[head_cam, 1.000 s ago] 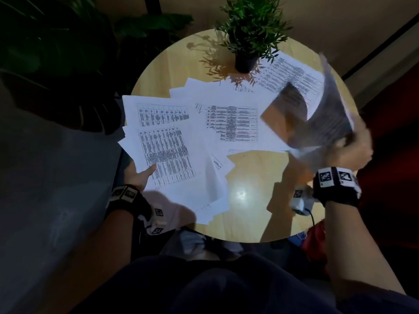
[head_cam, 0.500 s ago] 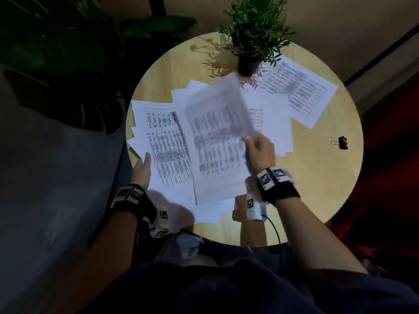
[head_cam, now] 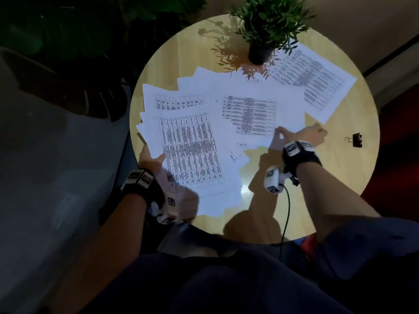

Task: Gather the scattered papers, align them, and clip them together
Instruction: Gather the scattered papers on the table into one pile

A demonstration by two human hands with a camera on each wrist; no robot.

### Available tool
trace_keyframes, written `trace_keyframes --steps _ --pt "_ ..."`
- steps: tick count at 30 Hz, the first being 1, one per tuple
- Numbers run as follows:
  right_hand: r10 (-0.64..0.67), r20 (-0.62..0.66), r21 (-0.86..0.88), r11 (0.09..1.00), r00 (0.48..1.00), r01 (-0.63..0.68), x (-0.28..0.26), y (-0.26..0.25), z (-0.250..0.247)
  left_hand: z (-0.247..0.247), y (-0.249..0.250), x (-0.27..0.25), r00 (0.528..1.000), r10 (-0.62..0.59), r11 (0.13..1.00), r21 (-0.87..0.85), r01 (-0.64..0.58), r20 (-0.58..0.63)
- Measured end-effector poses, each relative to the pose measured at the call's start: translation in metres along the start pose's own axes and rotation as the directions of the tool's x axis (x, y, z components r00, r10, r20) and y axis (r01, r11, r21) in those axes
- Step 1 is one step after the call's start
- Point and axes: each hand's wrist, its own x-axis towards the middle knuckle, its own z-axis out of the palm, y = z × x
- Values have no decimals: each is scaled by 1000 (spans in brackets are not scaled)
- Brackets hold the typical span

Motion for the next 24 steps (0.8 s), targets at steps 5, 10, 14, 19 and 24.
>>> trace_keyframes --steps 5,10,14,19,24 --pt "42 302 321 936 952 -143 18 -2 2 0 -1 2 997 -80 997 -14 81 22" --pt "-60 347 402 911 936 -91 4 -15 10 -1 -5 5 997 -71 997 -4 72 39" --pt "-81 107 382 924 991 34 4 -23 -4 -2 -3 4 997 -60 998 -4 60 52" --pt "19 183 360 929 983 -85 23 11 -40 -2 -13 10 996 -61 998 -31 63 66" --pt "-193 -35 34 980 981 194 31 20 -70 -3 -20 16 992 -89 996 -21 91 92"
